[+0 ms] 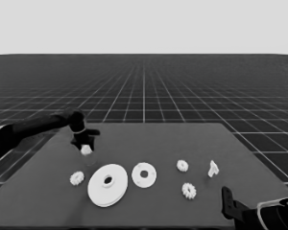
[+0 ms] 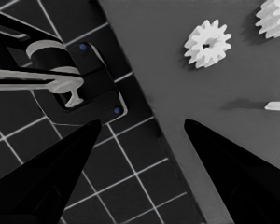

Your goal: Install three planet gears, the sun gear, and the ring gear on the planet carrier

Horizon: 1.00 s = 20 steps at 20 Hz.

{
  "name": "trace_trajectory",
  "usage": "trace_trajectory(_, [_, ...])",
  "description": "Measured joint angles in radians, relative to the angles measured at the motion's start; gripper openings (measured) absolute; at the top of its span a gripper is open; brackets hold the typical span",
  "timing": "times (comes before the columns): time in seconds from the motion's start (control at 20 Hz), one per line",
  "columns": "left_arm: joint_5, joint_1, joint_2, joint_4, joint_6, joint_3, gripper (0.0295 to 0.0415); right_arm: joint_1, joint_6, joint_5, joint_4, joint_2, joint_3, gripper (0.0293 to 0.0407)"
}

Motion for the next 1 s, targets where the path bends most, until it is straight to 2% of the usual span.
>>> trace_trajectory(0.2, [0.005, -0.006, 0.0, -0.004, 0.0, 0.0, 0.0313, 0.0, 0.0, 0.0, 0.0, 0.0, 0.0, 0.0385])
trace_trajectory(0.25, [0.035, -0.002, 0.053, 0.043, -0.352, 0.208, 0.0313, 0.0, 0.0, 0.0, 0.0, 0.0, 0.0, 0.0385])
trace_trajectory(0.35, [0.067, 0.003, 0.364, 0.058, -0.566, 0.189, 0.0313, 0.0, 0.0, 0.0, 0.0, 0.0, 0.0, 0.0385])
trace_trajectory(0.5, [0.069, 0.004, 0.531, 0.056, -0.568, 0.041, 0.0312, 0.0, 0.0, 0.0, 0.0, 0.0, 0.0, 0.0385])
trace_trajectory(0.7, [0.069, 0.005, 0.567, 0.056, -0.559, -0.007, 0.0312, 0.0, 0.0, 0.0, 0.0, 0.0, 0.0, 0.0385])
trace_trajectory(0.8, [0.026, 0.099, 0.591, 0.141, -0.522, -0.076, 0.0312, 0.0, 0.0, 0.0, 0.0, 0.0, 0.0, 0.0385])
trace_trajectory(1.0, [0.0, 0.142, 0.609, 0.176, -0.495, -0.128, 0.0312, 0.0, 0.0, 0.0, 0.0, 0.0, 0.0, 0.0385])
